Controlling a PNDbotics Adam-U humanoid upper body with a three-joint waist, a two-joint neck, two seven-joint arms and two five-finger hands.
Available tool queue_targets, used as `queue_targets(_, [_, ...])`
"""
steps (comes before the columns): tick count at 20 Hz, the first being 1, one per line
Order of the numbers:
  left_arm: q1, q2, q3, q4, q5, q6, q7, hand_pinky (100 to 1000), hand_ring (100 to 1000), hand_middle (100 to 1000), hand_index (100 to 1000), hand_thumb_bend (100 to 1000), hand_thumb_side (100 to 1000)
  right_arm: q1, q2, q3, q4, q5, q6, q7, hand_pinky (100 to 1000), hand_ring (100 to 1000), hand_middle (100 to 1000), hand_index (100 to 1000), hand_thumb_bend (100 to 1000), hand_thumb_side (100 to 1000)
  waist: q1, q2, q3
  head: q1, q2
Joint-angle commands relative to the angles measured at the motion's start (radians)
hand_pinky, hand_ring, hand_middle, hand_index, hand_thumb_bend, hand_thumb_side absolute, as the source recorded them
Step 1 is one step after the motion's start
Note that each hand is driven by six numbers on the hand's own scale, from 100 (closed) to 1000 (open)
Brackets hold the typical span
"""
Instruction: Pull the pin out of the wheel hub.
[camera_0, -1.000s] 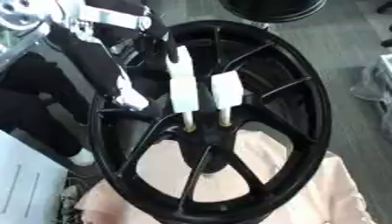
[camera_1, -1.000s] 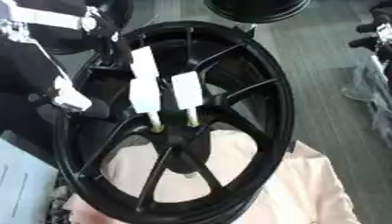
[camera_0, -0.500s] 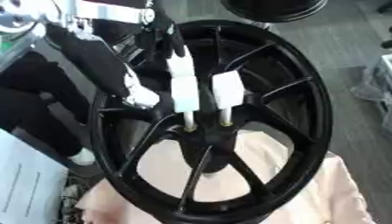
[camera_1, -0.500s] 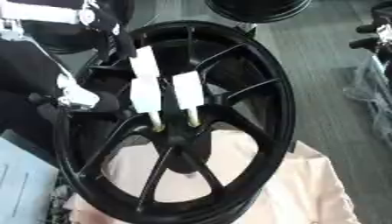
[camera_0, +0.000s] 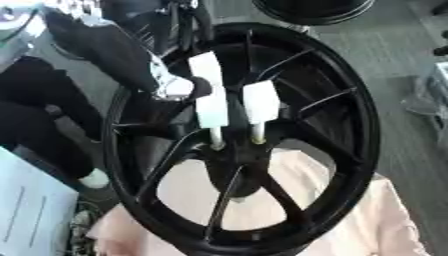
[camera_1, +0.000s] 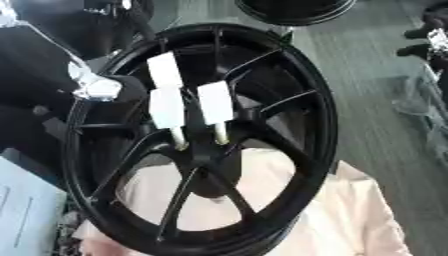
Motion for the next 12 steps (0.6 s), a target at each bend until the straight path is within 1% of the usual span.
queue_targets(1, [-0.014,0.008,0.004,-0.004,0.006,0.102,-0.092,661,506,565,780,392,456,-0.013,-0.035,-0.001,-0.008,0.003,-0.001,0.003,934,652,704,892,100,647,-0.006,-0.014,-0.001,0.005,0.007])
queue_targets(10, [-0.002,-0.016,-0.018,0.013,0.020,0.133,-0.109,656,521,572,772,369,487,-0.018,-0.035,0.001,-0.007,0.003,0.002,0.006,935,652,705,892,100,649,-0.005,-0.014,-0.004,0.007,0.010])
queue_targets(12, [0.003,-0.019,-0.023,0.016,0.025,0.135,-0.115,656,549,601,776,358,500,-0.018,-0.034,0.001,-0.006,0.003,0.003,0.006,935,653,705,893,100,651,-0.005,-0.014,-0.004,0.007,0.011])
